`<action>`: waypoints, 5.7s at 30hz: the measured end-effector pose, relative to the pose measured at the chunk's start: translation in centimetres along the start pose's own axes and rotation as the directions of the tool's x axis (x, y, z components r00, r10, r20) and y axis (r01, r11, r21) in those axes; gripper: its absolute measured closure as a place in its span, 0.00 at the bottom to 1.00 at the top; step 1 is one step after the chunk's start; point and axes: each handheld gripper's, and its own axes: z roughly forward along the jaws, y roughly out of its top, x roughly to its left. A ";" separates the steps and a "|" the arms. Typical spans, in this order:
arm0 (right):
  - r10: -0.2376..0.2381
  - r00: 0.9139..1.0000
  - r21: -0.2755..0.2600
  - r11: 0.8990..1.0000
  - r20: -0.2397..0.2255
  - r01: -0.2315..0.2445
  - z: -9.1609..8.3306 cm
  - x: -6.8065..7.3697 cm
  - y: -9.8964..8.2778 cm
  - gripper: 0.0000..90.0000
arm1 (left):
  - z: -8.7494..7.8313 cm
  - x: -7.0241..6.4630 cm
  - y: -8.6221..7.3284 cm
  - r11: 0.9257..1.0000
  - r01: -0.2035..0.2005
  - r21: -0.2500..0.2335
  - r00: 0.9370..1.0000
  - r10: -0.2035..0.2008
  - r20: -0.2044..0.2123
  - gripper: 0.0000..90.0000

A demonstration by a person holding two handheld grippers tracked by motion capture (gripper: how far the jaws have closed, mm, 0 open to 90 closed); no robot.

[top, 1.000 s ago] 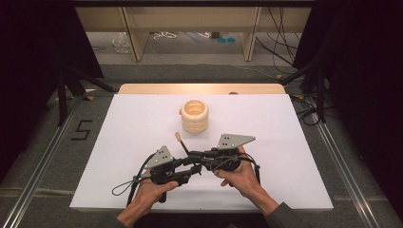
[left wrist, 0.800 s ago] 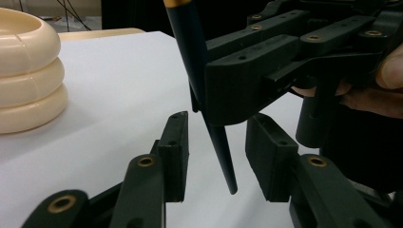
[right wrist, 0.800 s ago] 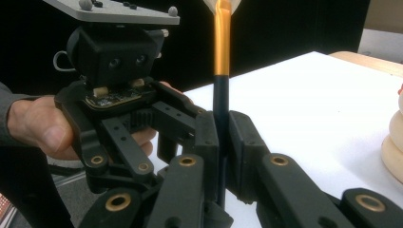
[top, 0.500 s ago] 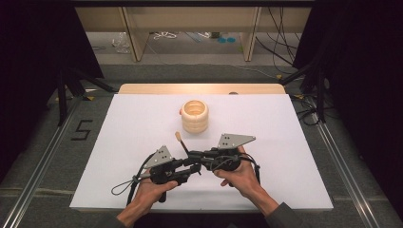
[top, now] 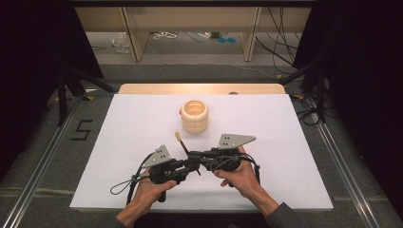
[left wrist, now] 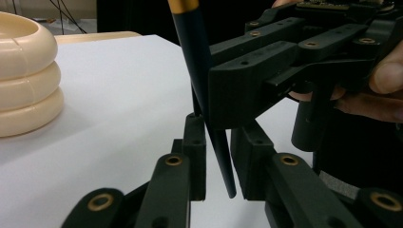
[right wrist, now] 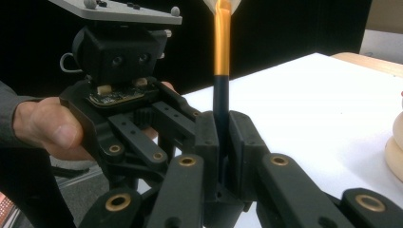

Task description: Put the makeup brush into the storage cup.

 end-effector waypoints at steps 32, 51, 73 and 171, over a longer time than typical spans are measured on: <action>0.028 0.989 -0.022 0.999 0.149 -0.025 -2.2 -0.7 1.0 0.53 | -0.8 1.1 0.1 0.999 -0.008 0.044 0.993 0.013 -0.119 0.93; 0.047 0.944 -0.003 0.999 0.325 -0.049 -5.0 -1.9 -0.4 0.35 | -1.5 2.0 0.5 0.999 -0.022 0.036 0.988 0.027 -0.151 0.93; 0.058 0.915 -0.014 0.998 0.400 -0.058 -7.5 -2.1 -2.1 0.29 | -2.1 2.8 0.8 0.999 -0.023 0.032 0.984 0.028 -0.177 0.93; 0.053 0.904 -0.014 0.999 0.424 -0.052 -9.4 -0.7 -5.0 0.19 | 2.5 10.4 9.7 0.999 -0.007 -0.035 0.951 -0.004 -0.310 0.93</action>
